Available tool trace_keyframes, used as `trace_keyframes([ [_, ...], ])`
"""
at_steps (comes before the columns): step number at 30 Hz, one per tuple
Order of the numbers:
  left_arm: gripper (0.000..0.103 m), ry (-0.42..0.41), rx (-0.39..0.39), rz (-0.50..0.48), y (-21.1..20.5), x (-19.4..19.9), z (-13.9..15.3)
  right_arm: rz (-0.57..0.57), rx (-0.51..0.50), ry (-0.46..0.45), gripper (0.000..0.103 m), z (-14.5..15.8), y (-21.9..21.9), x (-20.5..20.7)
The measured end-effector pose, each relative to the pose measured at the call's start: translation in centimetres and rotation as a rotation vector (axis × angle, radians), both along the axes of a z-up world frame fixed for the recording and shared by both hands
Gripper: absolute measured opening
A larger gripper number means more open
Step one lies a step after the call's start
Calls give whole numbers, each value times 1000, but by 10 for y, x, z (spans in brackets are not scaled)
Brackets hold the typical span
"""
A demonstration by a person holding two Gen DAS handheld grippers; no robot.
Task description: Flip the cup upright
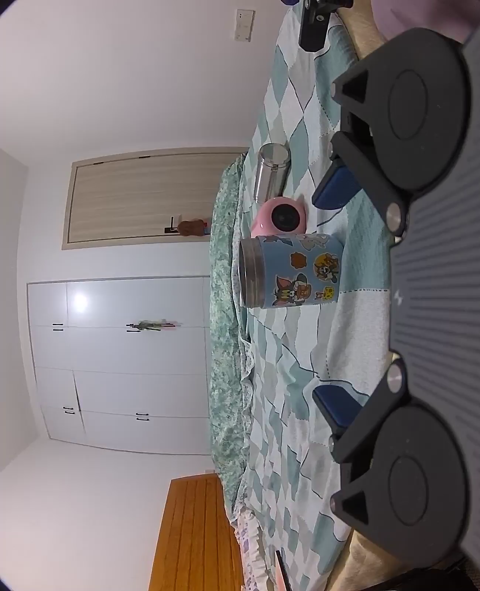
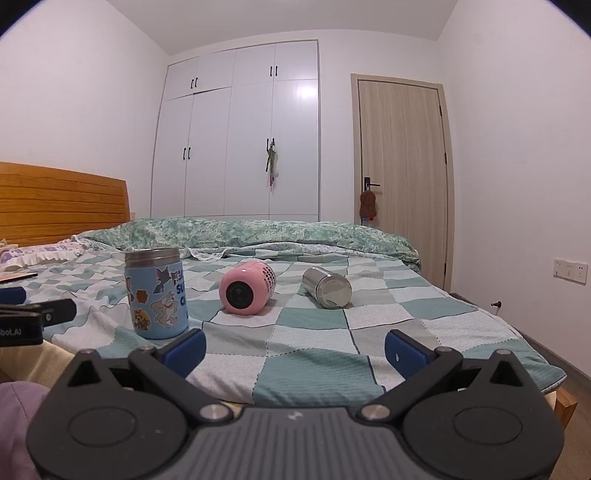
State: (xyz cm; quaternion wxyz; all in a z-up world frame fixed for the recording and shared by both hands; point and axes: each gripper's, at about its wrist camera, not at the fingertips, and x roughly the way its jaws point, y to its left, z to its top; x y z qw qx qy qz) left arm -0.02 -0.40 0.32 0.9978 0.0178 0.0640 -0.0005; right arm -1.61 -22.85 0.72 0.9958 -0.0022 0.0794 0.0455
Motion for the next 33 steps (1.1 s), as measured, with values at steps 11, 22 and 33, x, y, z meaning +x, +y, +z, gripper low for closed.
trace_keyframes([
  [11, 103, -13, 1, -5, 3, -3, -2, 0, 0, -1, 103, 0, 0, -1],
  [22, 103, -15, 2, -5, 3, -3, -2, 0, 0, -2, 103, 0, 0, -1],
  [33, 103, -17, 2, -5, 3, -3, -1, 0, 0, -2, 103, 0, 0, -2],
])
